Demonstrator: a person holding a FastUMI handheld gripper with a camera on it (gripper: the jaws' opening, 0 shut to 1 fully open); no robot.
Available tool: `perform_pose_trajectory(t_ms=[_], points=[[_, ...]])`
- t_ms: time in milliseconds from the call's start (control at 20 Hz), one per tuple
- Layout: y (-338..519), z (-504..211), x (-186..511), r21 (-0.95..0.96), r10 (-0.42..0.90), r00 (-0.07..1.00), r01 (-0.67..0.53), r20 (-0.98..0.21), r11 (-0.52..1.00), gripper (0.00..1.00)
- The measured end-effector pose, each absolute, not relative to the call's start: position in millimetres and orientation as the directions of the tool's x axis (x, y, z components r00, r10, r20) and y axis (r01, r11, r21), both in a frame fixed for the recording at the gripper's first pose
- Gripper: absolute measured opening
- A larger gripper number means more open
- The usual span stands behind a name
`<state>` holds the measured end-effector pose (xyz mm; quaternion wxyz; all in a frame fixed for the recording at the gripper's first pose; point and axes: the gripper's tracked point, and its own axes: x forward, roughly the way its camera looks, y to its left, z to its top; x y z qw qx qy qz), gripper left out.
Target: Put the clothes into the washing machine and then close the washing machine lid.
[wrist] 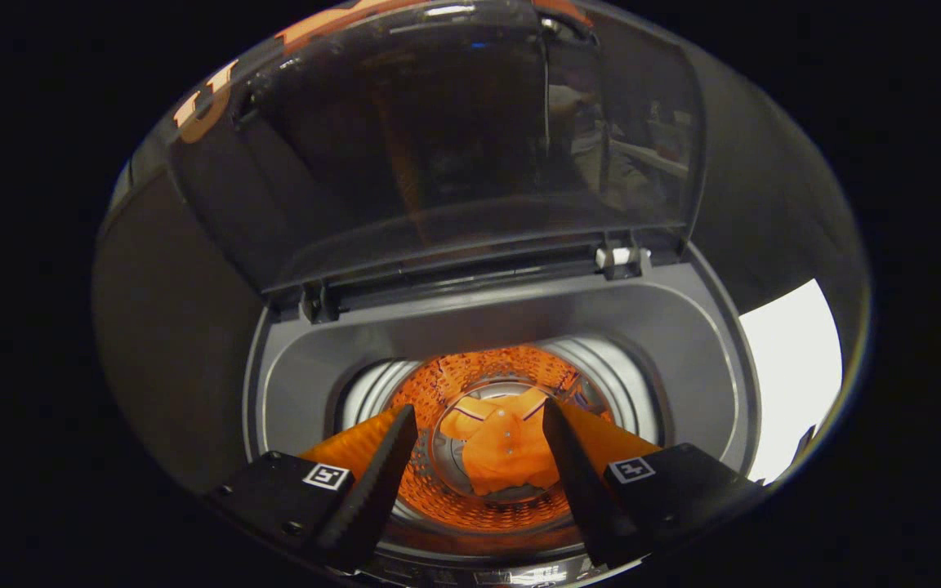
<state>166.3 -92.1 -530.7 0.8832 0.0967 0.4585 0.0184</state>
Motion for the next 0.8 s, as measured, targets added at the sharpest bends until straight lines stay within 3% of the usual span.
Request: perform_pose_trajectory(t_ms=[800], points=[[-86.1,-303.6,222.8,0.203,0.129,0.837,-0.022,-0.532,0.979,0.99]])
